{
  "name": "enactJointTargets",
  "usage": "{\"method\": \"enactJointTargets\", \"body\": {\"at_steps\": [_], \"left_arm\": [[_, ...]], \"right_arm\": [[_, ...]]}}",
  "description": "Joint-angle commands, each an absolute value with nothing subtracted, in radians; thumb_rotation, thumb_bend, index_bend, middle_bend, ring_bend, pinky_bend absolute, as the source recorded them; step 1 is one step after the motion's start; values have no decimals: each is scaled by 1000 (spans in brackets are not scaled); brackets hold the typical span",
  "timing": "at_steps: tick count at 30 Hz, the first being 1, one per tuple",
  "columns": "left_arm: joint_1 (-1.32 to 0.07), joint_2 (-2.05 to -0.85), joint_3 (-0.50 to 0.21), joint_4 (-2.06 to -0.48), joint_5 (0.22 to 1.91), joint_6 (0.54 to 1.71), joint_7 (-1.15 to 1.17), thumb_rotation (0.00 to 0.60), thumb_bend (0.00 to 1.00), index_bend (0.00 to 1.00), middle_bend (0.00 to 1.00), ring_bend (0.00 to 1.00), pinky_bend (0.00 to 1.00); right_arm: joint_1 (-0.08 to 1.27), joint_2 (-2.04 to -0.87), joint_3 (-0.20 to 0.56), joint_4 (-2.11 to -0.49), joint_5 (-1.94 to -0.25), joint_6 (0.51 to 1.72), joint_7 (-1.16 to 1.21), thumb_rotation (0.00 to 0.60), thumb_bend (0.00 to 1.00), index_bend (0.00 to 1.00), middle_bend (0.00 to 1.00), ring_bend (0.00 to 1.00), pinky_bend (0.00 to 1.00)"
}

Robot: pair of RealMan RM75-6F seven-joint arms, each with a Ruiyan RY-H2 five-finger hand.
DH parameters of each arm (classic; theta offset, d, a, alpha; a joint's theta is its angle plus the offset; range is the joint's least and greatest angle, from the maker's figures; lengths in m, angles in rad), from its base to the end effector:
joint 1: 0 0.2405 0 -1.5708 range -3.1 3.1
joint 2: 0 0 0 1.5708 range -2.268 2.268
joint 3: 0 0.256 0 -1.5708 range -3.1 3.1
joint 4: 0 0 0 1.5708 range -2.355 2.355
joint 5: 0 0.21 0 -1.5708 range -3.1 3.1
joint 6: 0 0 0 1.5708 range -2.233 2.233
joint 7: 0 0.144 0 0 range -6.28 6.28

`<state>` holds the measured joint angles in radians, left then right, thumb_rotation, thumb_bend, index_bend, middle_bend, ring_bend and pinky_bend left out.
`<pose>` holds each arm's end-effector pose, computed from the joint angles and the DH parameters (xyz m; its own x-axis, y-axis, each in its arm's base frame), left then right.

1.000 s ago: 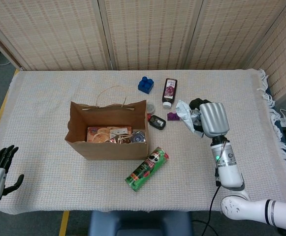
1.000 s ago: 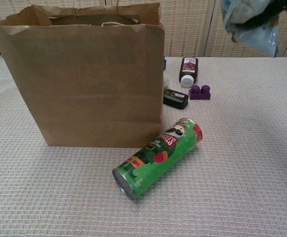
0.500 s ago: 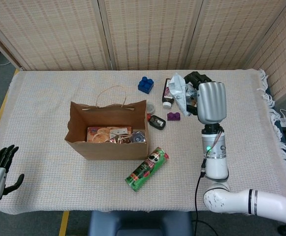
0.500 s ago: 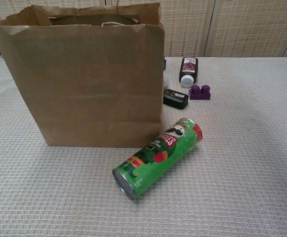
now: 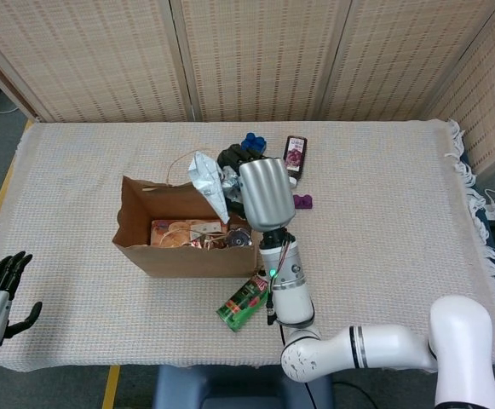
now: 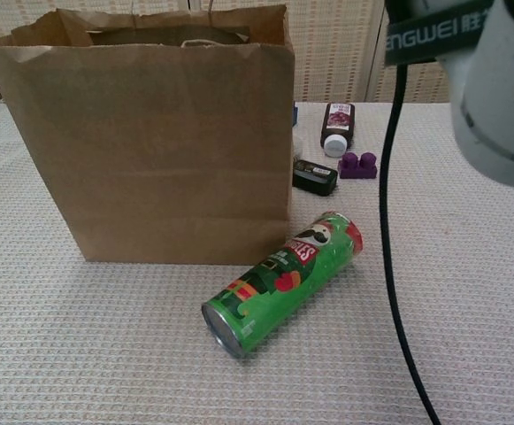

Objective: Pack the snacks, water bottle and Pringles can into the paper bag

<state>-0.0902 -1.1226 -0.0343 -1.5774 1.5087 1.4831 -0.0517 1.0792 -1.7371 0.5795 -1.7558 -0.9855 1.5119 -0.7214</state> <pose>-0.3168 0.1800 0.1585 0.3776 0.0160 0.9258 0.9259 -0.0190 -0.3773 0.0722 -0.3437 0.0673 -0.0013 0.2526 0.9676 -0.9083 -0.4049 0.1046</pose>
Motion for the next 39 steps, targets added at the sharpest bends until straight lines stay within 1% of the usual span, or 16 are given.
{"method": "enactJointTargets", "body": {"at_steps": [1,7,14,15,17,18,19,20,21,22,24,25,27,34,39], "left_arm": [[-90,-1123,-34,-1577,1509,1484,-53,600,371,0,0,0,0],[-89,-1123,-34,-1577,1509,1485,-52,600,371,0,0,0,0],[-88,-1124,-34,-1577,1508,1487,-48,600,370,0,0,0,0],[-88,-1124,-34,-1577,1508,1487,-48,600,370,0,0,0,0],[-88,-1124,-34,-1577,1508,1487,-49,600,371,0,0,0,0],[-88,-1124,-34,-1577,1508,1487,-49,600,370,0,0,0,0],[-88,-1124,-34,-1577,1508,1486,-49,600,370,0,0,0,0],[-88,-1124,-34,-1577,1508,1486,-50,600,370,0,0,0,0],[-88,-1124,-34,-1577,1508,1486,-51,600,370,0,0,0,0],[-88,-1123,-34,-1577,1508,1486,-51,600,370,0,0,0,0],[-88,-1123,-34,-1577,1508,1486,-51,600,371,0,0,0,0],[-88,-1123,-34,-1578,1508,1486,-51,600,371,0,0,0,0],[-88,-1123,-34,-1578,1508,1486,-50,600,371,0,0,0,0],[-88,-1123,-34,-1578,1507,1485,-47,600,370,0,0,0,0],[-87,-1124,-34,-1578,1506,1486,-45,600,370,0,0,0,0]], "right_arm": [[1100,-1776,556,-1732,-987,1510,-739,600,361,719,632,641,771],[1103,-1797,528,-1690,-987,1497,-757,600,361,706,632,631,766],[1097,-1809,514,-1680,-972,1475,-762,600,361,676,632,608,762],[1096,-1811,513,-1681,-965,1471,-767,600,361,667,631,601,760],[1093,-1810,511,-1694,-935,1460,-787,600,361,614,624,560,727],[1091,-1807,512,-1707,-909,1451,-803,600,358,538,595,505,680],[1089,-1800,515,-1725,-882,1440,-818,600,345,428,541,428,614],[1087,-1794,516,-1735,-869,1433,-823,600,327,321,477,356,553],[1084,-1785,515,-1747,-854,1423,-829,600,295,191,393,267,475],[1082,-1779,516,-1755,-843,1418,-834,600,260,89,310,190,402],[1077,-1769,521,-1768,-823,1415,-837,600,202,3,195,94,307],[1075,-1765,523,-1774,-819,1415,-834,600,186,0,163,71,279],[1070,-1754,525,-1784,-814,1416,-833,600,172,0,144,60,257],[1039,-1695,525,-1848,-816,1429,-823,600,148,0,141,59,237],[972,-1600,486,-1952,-824,1431,-808,600,148,0,142,59,237]]}}
